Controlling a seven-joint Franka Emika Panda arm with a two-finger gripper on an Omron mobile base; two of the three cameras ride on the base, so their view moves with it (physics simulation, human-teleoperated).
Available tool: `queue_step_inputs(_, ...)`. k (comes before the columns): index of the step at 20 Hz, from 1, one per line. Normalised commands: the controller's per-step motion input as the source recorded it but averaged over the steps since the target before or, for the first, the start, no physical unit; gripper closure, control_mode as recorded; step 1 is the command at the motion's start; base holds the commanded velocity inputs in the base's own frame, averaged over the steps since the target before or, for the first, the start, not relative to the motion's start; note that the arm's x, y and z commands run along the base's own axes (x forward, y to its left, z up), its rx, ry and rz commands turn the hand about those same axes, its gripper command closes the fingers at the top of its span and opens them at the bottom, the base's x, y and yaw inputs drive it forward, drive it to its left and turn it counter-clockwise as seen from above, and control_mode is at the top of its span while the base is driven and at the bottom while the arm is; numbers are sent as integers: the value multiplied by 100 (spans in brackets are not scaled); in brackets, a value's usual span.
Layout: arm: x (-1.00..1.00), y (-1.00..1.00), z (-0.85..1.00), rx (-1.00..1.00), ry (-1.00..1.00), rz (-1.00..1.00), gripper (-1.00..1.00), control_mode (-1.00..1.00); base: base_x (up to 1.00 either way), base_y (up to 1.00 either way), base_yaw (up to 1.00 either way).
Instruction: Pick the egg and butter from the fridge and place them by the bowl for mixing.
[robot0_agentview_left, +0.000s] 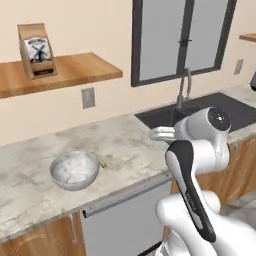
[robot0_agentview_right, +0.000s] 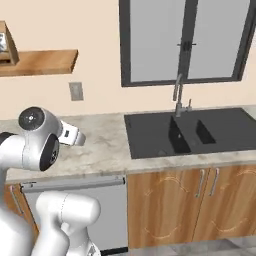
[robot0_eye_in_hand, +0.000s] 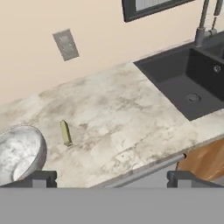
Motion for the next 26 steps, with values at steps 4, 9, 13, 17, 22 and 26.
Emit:
queue_step_inputs(4,0,0,0,0,0,0,-100,100,0,6,-100)
queue_step_inputs(9,0,0,0,0,0,0,-100,100,0,6,-100)
queue_step_inputs(13,0,0,0,0,0,0,-100,100,0,6,-100)
queue_step_inputs(17,0,0,0,0,0,0,-100,100,0,7,-99)
queue_step_inputs(22,0,0,0,0,0,0,-100,100,0,6,-100)
queue_step_inputs(26,0,0,0,0,0,0,-100,100,0,6,-99)
